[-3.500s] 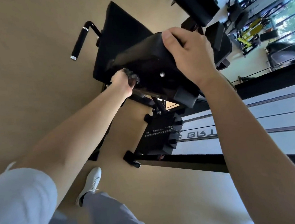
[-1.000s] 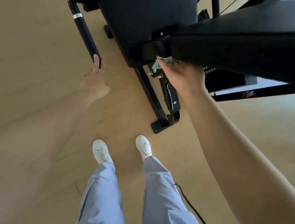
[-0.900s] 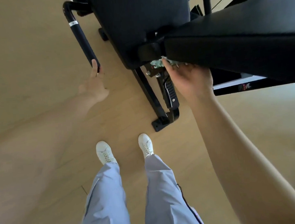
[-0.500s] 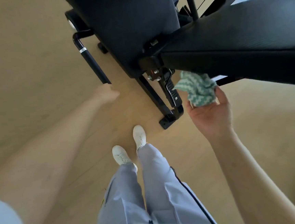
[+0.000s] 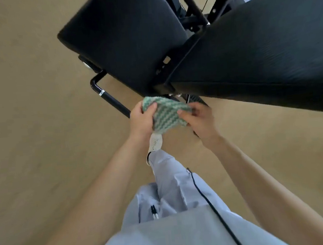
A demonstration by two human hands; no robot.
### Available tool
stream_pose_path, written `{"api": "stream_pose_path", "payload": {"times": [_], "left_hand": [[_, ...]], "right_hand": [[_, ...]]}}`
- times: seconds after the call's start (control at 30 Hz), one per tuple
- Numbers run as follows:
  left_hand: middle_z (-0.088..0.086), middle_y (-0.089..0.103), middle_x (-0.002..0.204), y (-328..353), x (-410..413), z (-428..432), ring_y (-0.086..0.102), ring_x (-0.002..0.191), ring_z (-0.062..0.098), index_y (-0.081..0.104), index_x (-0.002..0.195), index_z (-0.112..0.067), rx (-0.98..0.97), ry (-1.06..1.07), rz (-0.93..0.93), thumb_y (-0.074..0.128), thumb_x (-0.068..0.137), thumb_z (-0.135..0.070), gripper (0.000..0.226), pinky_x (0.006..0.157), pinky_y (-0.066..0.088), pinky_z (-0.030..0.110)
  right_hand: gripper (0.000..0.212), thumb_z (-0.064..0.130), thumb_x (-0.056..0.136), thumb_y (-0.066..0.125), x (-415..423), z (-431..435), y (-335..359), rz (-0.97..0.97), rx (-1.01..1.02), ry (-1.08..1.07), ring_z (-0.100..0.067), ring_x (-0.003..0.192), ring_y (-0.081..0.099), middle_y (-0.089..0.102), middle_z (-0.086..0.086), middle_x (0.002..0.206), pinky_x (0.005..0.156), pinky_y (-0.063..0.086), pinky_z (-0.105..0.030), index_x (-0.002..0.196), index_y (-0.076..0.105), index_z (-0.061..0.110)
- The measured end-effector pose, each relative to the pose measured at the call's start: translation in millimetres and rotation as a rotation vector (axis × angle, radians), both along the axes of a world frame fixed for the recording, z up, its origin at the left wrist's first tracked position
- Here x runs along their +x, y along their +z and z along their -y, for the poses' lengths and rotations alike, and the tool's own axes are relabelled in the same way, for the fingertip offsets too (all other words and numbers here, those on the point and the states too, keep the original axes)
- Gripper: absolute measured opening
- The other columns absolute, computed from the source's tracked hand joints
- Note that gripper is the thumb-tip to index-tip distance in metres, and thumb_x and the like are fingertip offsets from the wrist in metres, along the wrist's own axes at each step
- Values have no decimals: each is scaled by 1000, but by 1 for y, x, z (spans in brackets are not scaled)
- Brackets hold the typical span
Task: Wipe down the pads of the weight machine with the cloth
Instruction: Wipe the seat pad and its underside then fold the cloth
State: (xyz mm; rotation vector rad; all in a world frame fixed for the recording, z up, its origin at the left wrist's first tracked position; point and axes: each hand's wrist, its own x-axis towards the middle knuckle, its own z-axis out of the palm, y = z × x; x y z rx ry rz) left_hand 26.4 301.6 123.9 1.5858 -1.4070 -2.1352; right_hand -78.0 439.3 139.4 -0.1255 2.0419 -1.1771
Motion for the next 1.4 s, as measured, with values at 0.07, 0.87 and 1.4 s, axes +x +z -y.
{"api": "stream_pose_path", "payload": {"times": [0.07, 0.87, 1.4], "left_hand": [[1, 72, 105, 8, -13, 11, 71, 98, 21, 63, 104, -24, -140, 26, 103, 53, 103, -15, 14, 89, 59, 42], [19, 70, 102, 199, -93, -7, 69, 90, 28, 68, 102, 1, 377, -418, -83, 44, 98, 5, 25, 78, 58, 36], [7, 27, 168, 39, -90, 64, 27, 154, 22, 27, 160, -13, -767, -1349, -555, 42, 105, -2, 59, 122, 35, 34]], "right_hand": [[42, 40, 74, 81, -9, 0, 0, 107, -54, -240, -12, 84, 67, 70, 1, 94, 75, 54, -35, 104, 66, 16], [28, -2, 89, 55, -3, -21, 62, 242, -489, -625, -25, 93, 62, 68, -7, 93, 82, 49, -35, 92, 76, 17], [54, -15, 79, 52, 22, 57, 106, -241, -360, -1157, -6, 91, 68, 70, 4, 103, 81, 56, -29, 125, 55, 13]]}}
